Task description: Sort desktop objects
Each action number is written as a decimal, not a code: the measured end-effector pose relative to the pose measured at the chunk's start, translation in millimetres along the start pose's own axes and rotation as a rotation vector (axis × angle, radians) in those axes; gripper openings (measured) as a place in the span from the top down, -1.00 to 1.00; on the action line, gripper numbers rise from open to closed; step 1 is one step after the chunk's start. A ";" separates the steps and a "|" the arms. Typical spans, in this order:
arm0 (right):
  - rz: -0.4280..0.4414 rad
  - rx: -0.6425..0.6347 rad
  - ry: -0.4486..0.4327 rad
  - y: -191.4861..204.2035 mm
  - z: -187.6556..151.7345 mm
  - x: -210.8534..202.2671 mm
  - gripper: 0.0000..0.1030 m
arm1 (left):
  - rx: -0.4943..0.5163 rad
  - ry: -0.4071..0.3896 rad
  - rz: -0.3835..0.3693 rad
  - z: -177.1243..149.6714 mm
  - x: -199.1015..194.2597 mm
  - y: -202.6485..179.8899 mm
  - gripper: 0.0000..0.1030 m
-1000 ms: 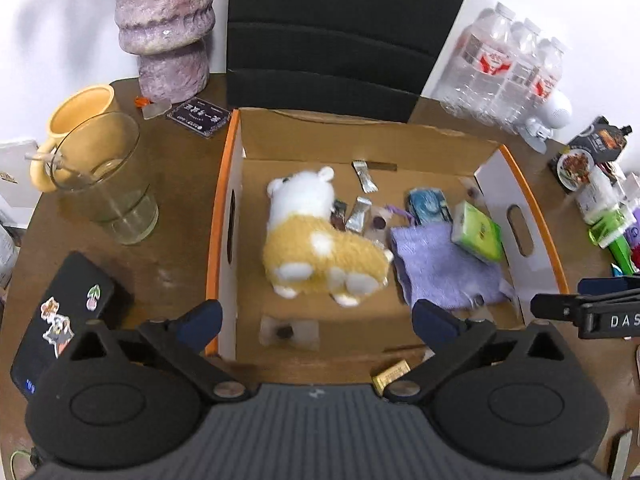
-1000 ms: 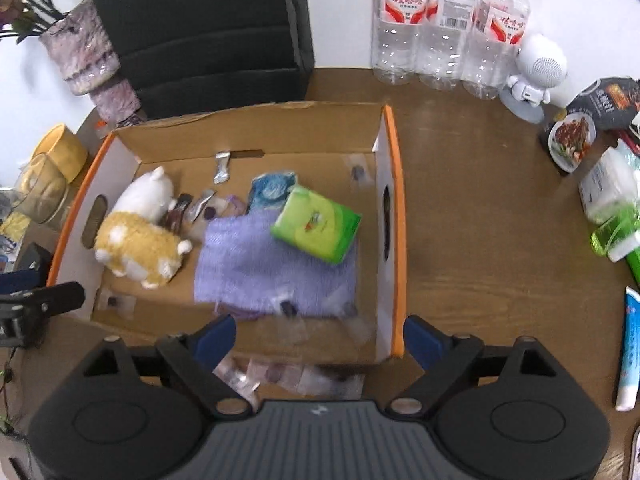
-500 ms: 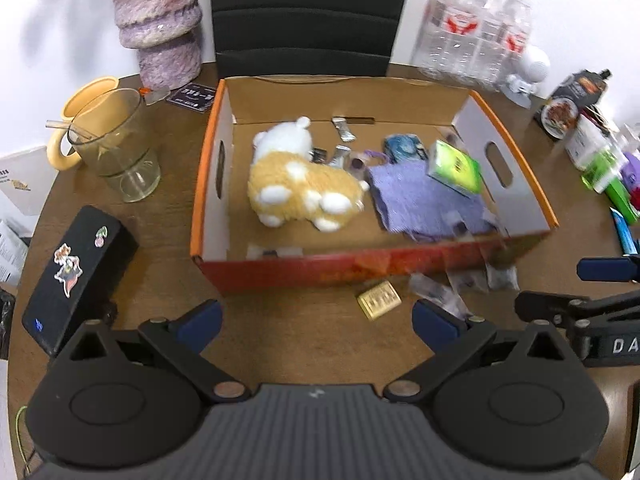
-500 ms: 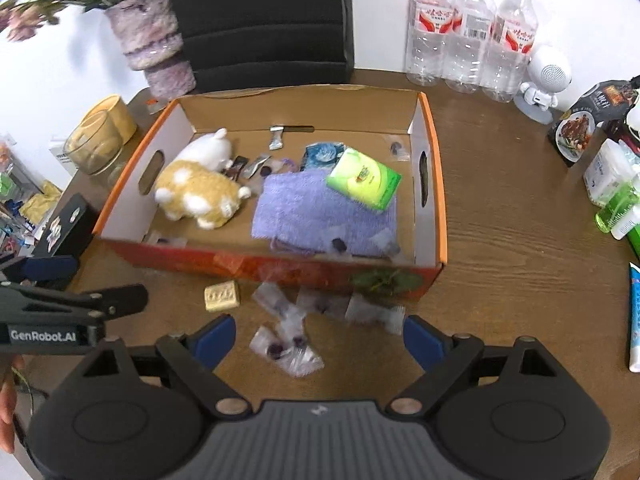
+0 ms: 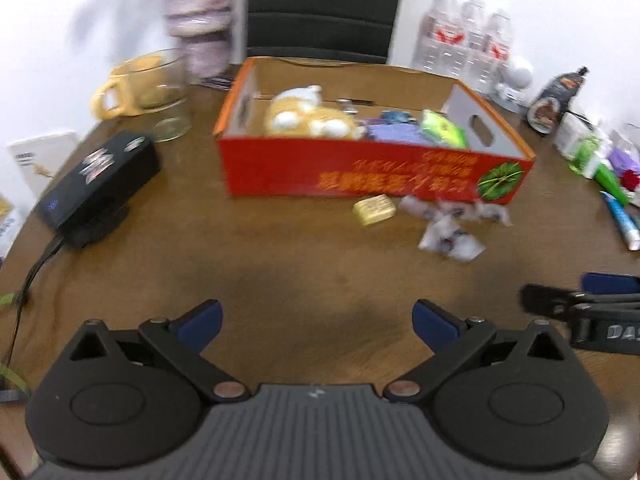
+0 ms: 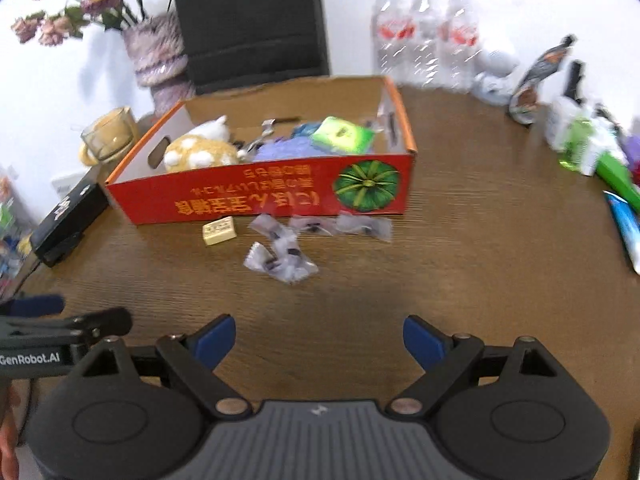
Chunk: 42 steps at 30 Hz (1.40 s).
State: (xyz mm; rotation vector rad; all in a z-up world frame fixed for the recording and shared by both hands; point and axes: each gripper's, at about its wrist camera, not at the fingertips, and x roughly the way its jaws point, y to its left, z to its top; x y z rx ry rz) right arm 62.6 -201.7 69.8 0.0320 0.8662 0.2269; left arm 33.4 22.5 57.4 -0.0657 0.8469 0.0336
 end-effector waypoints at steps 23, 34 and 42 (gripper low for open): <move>-0.068 -0.082 -0.163 21.4 -73.4 28.6 -0.95 | 0.075 -0.149 0.010 -67.2 16.6 -4.6 -1.00; -0.081 -0.066 -0.159 20.5 -74.3 30.1 -1.00 | 0.071 -0.150 0.004 -67.7 17.5 -3.1 -1.00; -0.081 -0.066 -0.159 20.5 -74.0 29.8 -1.00 | 0.071 -0.150 0.004 -67.9 17.3 -3.1 -1.00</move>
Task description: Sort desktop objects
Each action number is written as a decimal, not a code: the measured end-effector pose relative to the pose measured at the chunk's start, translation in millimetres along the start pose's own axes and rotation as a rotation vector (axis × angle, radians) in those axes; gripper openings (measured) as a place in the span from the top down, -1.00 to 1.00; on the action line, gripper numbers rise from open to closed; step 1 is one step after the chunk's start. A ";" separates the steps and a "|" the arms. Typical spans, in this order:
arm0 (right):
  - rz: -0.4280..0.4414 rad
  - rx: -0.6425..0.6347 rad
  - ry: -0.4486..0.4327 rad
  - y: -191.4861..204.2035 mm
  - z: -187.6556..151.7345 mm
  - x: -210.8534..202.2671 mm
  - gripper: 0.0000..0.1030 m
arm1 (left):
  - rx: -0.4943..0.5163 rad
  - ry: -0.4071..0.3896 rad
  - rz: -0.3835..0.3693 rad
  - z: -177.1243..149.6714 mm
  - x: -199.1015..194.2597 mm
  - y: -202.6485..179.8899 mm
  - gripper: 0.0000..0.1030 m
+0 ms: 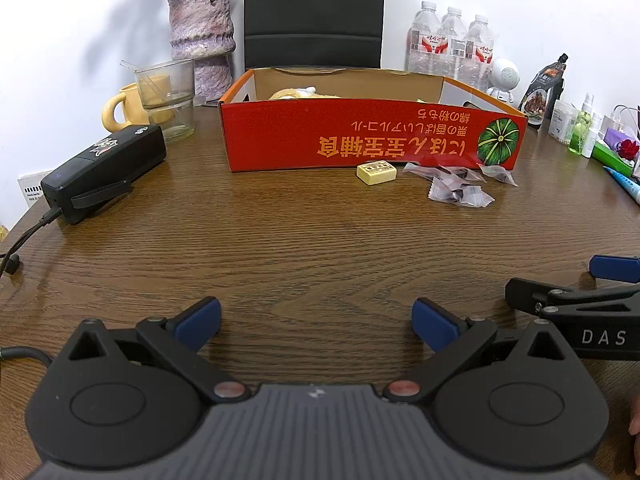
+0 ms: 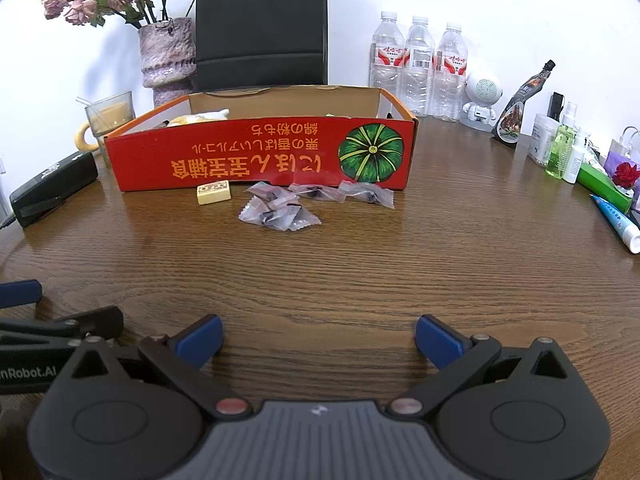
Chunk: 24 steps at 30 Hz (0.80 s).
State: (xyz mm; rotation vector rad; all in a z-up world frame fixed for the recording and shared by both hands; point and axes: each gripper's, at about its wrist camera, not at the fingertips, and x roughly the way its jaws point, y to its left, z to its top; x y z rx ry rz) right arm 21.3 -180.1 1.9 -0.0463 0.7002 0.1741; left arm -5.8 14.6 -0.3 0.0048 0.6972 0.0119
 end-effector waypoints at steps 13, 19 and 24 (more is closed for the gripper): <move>0.002 0.000 -0.001 -0.5 -0.2 -0.6 -1.00 | 0.003 -0.006 -0.009 2.0 0.6 0.0 -1.00; 0.031 -0.025 -0.052 -30.0 27.9 -3.1 -0.95 | -0.036 -0.033 -0.152 50.6 17.3 6.0 -1.00; 0.030 0.029 -0.041 -63.8 70.5 34.5 -0.65 | -0.044 0.012 -0.187 91.4 62.8 -6.5 -1.00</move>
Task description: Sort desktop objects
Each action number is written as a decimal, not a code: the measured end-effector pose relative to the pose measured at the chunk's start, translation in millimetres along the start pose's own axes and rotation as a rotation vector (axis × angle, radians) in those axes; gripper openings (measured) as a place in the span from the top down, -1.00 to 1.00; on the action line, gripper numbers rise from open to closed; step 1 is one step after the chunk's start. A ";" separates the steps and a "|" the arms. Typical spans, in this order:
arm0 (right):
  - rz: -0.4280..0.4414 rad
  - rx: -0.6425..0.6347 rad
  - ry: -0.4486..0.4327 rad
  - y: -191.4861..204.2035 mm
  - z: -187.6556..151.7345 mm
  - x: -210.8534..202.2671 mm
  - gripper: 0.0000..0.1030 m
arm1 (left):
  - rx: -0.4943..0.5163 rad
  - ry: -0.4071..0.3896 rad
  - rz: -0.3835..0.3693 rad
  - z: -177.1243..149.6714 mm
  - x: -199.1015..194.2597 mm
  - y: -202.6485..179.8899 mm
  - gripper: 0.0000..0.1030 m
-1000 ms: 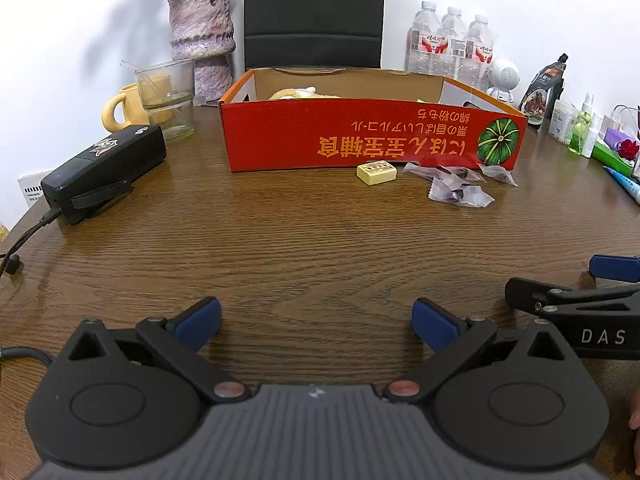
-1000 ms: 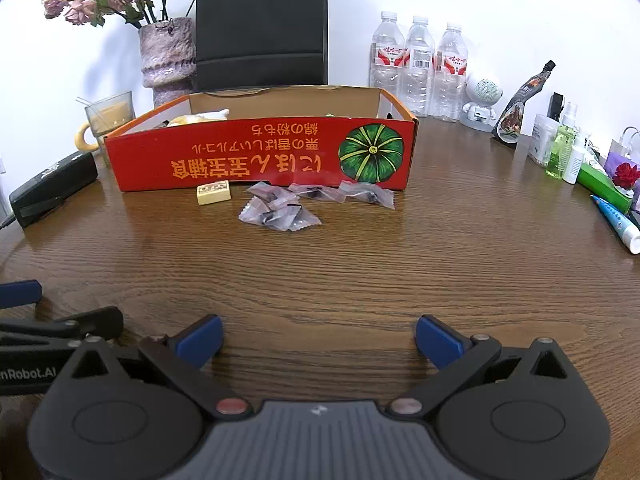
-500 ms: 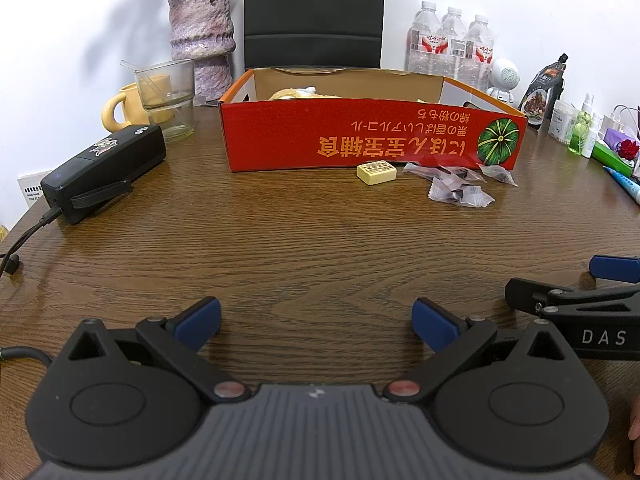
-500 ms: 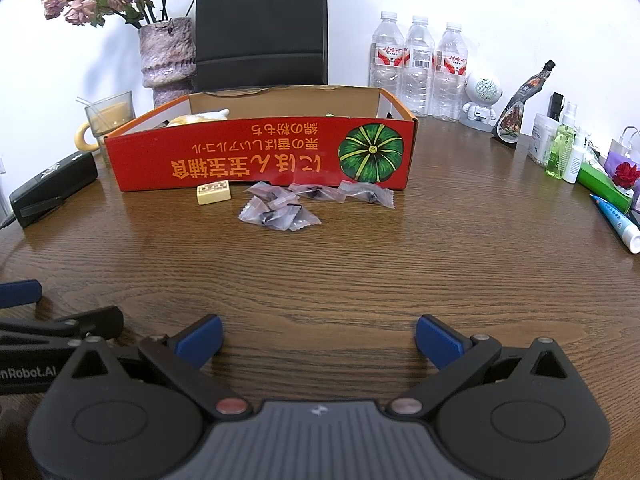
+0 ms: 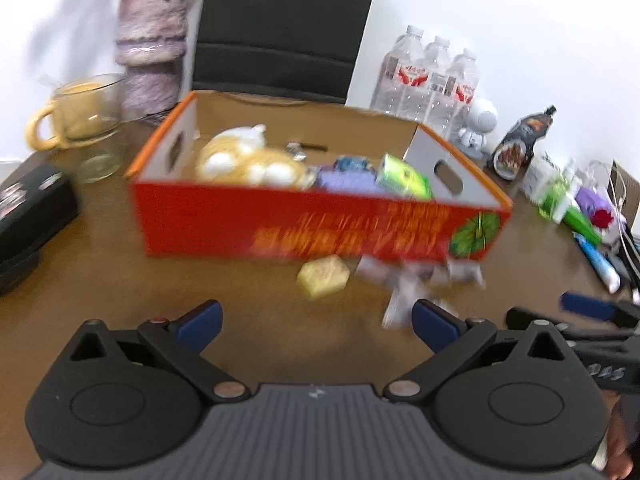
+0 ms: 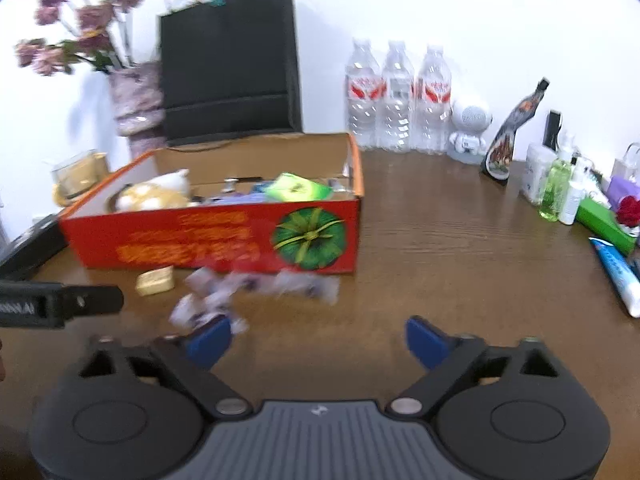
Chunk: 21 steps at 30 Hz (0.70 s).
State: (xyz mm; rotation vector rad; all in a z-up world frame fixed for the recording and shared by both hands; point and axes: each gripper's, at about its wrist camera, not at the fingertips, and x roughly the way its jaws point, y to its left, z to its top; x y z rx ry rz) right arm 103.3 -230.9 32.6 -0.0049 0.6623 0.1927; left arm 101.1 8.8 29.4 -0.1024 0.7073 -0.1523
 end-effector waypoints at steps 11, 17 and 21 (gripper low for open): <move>0.021 -0.029 0.020 -9.5 23.1 55.6 -0.50 | 0.094 0.043 0.007 20.5 60.5 -7.1 -0.38; 0.038 -0.048 0.032 -7.1 19.7 69.1 -0.22 | 0.166 0.031 0.040 12.4 53.6 -16.7 0.28; 0.048 -0.093 0.004 -0.7 14.7 66.8 0.02 | 0.159 0.050 0.040 9.0 44.2 -16.7 0.30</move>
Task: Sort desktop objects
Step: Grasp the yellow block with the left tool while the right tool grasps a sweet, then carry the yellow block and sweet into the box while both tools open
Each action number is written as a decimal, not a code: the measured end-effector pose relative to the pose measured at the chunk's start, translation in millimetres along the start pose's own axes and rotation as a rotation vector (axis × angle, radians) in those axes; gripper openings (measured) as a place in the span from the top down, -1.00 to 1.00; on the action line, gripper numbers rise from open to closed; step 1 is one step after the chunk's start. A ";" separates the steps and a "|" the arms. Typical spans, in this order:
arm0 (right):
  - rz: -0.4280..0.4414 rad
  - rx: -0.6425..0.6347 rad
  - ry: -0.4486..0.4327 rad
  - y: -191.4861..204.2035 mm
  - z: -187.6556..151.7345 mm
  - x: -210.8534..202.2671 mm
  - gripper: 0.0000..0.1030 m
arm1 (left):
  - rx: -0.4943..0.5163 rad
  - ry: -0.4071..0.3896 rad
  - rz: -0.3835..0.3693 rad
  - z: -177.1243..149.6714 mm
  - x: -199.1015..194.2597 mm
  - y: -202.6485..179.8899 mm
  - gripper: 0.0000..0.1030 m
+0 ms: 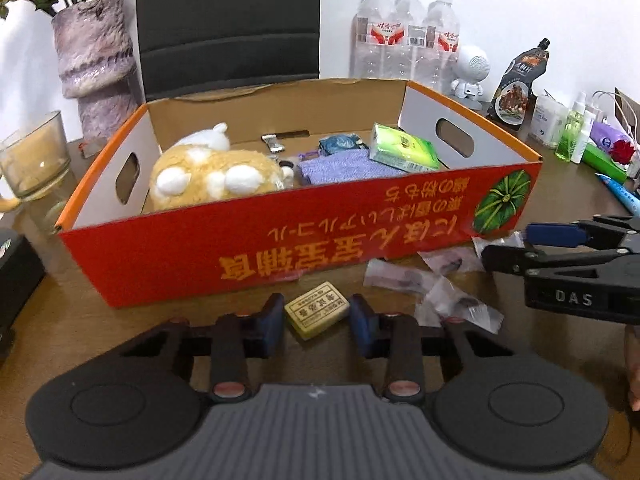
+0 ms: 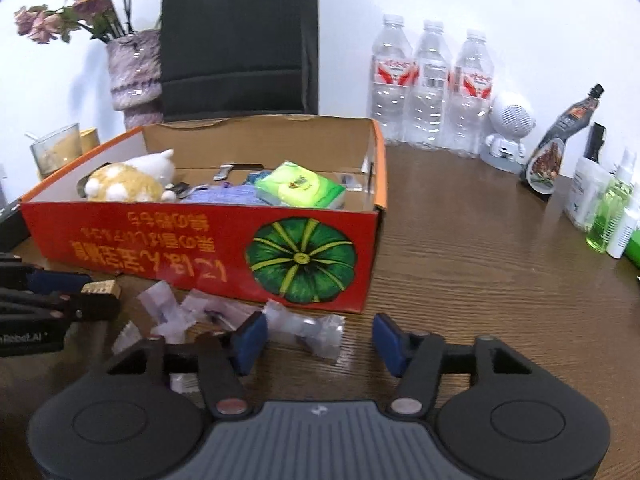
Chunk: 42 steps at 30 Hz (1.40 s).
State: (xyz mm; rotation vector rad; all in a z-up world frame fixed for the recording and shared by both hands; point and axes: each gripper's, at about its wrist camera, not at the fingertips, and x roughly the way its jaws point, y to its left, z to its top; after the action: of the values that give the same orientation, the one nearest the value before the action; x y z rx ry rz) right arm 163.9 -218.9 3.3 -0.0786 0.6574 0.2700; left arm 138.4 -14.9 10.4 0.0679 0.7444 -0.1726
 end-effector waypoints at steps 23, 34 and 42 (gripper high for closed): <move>-0.022 -0.081 -0.065 22.2 -36.0 -87.0 0.79 | -0.088 -0.147 -0.057 -10.6 -97.6 1.3 0.31; 0.018 -0.085 -0.192 18.6 49.7 -102.8 0.79 | -0.136 -0.157 -0.092 72.8 -74.8 26.5 0.31; 0.061 -0.073 -0.071 9.6 155.6 -22.7 0.79 | -0.201 -0.019 -0.040 161.5 19.6 57.3 0.31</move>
State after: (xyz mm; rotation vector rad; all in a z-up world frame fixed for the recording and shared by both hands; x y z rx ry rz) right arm 236.4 -190.2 140.3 -0.1183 0.5804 0.3535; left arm 270.7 19.1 115.6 -0.1400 0.7409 -0.1354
